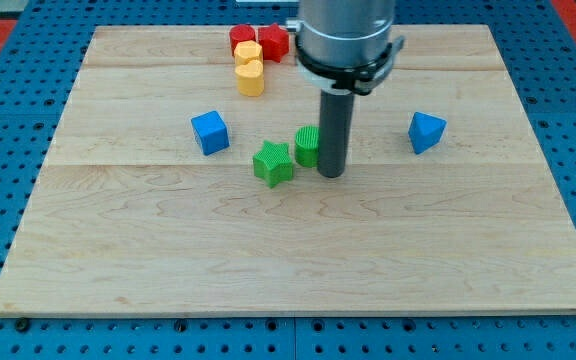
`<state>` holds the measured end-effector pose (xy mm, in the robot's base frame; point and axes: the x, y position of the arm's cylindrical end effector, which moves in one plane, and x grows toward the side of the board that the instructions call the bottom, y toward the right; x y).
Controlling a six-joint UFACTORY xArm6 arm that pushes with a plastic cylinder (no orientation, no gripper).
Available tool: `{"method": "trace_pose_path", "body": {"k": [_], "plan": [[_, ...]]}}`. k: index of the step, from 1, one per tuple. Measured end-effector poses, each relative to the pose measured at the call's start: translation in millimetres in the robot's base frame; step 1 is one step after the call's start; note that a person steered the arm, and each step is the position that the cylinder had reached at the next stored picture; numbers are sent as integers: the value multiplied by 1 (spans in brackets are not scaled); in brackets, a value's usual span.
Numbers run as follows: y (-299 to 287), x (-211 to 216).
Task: Move the green circle parallel to the blue triangle
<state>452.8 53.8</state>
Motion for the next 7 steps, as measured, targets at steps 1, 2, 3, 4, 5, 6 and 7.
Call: {"method": "trace_pose_path", "body": {"k": [1,2,3,4,5,6,7], "plan": [[4,0],[-29,1],[-72,-30],[-60,-47],[-32,-50],[-42,-85],[2,-84]]}}
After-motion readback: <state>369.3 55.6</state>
